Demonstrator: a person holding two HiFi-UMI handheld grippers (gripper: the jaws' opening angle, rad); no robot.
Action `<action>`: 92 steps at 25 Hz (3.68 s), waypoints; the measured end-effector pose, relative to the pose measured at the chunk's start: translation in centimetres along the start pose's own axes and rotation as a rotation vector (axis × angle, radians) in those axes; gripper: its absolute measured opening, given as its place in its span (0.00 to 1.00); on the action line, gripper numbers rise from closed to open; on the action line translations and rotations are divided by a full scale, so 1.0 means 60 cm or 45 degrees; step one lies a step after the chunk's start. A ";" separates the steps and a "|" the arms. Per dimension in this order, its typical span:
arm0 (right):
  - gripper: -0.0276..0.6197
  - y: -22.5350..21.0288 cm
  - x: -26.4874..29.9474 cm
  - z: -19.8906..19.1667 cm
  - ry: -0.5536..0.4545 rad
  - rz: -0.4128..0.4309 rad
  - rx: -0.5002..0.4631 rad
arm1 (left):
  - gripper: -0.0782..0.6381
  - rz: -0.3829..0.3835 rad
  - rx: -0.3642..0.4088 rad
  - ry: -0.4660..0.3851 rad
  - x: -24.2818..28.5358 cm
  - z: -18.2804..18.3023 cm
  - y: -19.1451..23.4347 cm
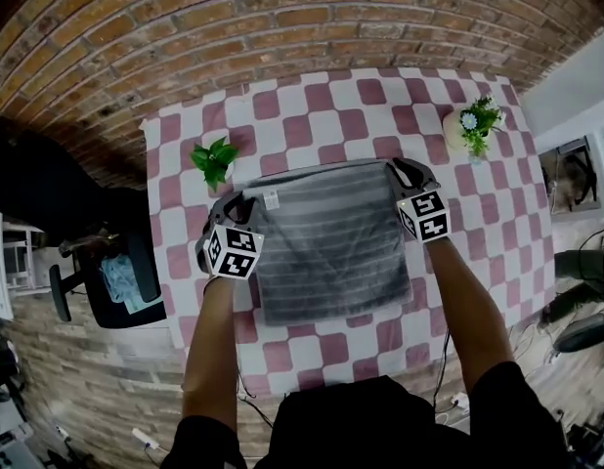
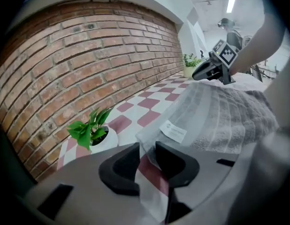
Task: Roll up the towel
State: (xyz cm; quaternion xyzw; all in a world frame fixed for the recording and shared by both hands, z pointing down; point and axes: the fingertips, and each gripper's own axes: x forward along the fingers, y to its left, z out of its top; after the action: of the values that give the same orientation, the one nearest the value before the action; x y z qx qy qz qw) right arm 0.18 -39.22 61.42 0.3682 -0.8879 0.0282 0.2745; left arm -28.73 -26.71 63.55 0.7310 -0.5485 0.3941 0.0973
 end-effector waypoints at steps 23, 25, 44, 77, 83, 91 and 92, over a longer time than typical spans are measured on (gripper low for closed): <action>0.25 0.230 -0.370 -0.126 0.018 0.521 -0.064 | 0.30 -0.053 -0.244 0.019 -0.311 -0.130 -0.238; 0.25 0.236 -0.386 -0.159 0.075 0.542 -0.056 | 0.30 -0.043 -0.310 0.063 -0.318 -0.155 -0.263; 0.19 0.273 -0.378 -0.269 0.277 0.625 -0.230 | 0.26 0.026 -0.349 0.272 -0.298 -0.208 -0.326; 0.05 0.504 -0.474 -0.220 0.213 0.919 -0.324 | 0.14 0.116 0.048 0.345 -0.344 -0.272 -0.176; 0.05 0.622 -0.475 -0.194 0.188 1.002 -0.361 | 0.14 0.104 0.158 0.348 -0.337 -0.301 -0.105; 0.19 0.657 -0.474 -0.205 0.211 0.987 -0.385 | 0.39 0.119 0.023 0.282 -0.353 -0.335 -0.105; 0.23 0.647 -0.480 -0.203 0.197 0.979 -0.396 | 0.44 0.124 -0.019 0.260 -0.365 -0.337 -0.116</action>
State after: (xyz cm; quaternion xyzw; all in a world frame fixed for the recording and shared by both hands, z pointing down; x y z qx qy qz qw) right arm -3.49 10.49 62.99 -0.0390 -0.9311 0.0218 0.3620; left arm -34.04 3.41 64.15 0.6587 -0.5736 0.4666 0.1390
